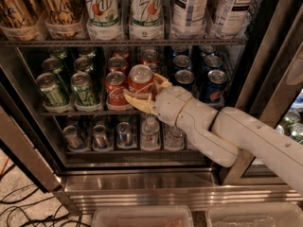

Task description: Pick coke can from middle shelf of fridge

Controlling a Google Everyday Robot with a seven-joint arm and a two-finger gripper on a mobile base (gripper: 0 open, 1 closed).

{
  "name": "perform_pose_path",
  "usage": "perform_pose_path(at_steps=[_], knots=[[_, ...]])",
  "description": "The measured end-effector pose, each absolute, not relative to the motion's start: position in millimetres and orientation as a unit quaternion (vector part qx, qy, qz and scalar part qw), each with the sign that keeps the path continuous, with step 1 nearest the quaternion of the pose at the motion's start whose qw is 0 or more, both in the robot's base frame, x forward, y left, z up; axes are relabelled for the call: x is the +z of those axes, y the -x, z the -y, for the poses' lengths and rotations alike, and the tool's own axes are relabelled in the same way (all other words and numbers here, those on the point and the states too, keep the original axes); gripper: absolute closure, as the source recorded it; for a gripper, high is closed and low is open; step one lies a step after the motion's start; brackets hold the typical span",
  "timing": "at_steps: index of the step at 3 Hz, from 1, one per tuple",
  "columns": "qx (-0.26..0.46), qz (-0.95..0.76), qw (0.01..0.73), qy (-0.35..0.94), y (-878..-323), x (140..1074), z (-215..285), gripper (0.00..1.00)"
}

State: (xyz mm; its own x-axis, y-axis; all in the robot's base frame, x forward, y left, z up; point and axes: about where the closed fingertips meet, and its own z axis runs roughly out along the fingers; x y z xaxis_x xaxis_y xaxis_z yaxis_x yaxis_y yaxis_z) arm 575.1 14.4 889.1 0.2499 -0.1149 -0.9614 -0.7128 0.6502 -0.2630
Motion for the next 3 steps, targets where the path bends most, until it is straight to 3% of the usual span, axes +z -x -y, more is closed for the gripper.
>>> perform_pose_path(at_steps=[3], knots=[[0.267, -0.569, 0.651, 0.424, -526, 870, -13, 1.00]])
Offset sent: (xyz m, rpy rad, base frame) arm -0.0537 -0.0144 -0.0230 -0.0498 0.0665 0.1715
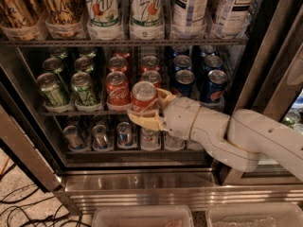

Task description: Pick coke can from middle shelf of fridge

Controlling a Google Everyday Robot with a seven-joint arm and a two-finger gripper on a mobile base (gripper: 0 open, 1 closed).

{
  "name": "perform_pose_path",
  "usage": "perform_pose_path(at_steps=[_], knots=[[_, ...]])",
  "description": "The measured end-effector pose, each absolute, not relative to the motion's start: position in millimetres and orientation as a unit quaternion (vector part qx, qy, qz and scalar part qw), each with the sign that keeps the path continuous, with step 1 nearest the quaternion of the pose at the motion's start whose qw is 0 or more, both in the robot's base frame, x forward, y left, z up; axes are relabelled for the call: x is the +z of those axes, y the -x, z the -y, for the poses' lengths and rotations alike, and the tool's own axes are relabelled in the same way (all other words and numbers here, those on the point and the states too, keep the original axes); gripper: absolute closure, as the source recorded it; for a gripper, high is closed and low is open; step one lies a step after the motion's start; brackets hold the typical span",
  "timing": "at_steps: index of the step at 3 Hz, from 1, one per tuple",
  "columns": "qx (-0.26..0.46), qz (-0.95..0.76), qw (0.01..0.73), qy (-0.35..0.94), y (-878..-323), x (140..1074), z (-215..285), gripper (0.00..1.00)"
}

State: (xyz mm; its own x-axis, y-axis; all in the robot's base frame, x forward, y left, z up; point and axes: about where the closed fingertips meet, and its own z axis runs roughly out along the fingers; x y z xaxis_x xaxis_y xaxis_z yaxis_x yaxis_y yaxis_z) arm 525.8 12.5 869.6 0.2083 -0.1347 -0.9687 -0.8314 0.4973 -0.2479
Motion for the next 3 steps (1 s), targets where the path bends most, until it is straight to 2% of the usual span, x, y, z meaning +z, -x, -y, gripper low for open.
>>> perform_pose_path(at_steps=[3], knots=[[0.357, -0.582, 0.551, 0.480, -458, 849, -24, 1.00]])
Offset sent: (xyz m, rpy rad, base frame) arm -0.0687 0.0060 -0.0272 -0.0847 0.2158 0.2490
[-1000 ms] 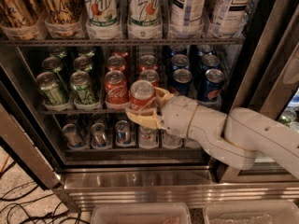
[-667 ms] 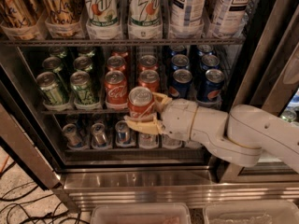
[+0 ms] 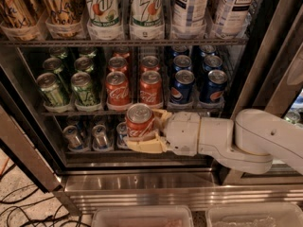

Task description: Pick coke can from middle shelf of fridge

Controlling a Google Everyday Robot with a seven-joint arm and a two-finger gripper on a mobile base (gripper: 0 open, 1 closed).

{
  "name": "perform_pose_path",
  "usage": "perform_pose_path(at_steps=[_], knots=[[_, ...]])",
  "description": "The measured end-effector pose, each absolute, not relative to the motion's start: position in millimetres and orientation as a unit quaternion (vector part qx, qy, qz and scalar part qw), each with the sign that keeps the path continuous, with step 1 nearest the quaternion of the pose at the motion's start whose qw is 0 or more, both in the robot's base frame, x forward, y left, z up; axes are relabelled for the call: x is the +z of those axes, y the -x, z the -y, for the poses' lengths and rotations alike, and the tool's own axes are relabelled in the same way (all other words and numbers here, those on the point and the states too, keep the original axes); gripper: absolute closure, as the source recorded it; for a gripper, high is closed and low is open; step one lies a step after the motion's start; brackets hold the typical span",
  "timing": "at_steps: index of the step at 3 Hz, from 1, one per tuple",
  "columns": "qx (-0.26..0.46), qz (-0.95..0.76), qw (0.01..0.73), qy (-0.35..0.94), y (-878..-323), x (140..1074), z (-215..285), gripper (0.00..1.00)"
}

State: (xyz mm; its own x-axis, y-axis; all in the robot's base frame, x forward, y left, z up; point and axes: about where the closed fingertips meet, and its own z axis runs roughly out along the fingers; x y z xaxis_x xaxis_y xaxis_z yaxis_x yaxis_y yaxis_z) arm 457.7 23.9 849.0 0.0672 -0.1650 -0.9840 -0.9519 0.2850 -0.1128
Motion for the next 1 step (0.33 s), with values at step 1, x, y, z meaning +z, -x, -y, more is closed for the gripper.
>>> perform_pose_path(at_steps=[1], knots=[[0.357, -0.582, 0.551, 0.480, -457.7, 849.0, -23.9, 1.00]])
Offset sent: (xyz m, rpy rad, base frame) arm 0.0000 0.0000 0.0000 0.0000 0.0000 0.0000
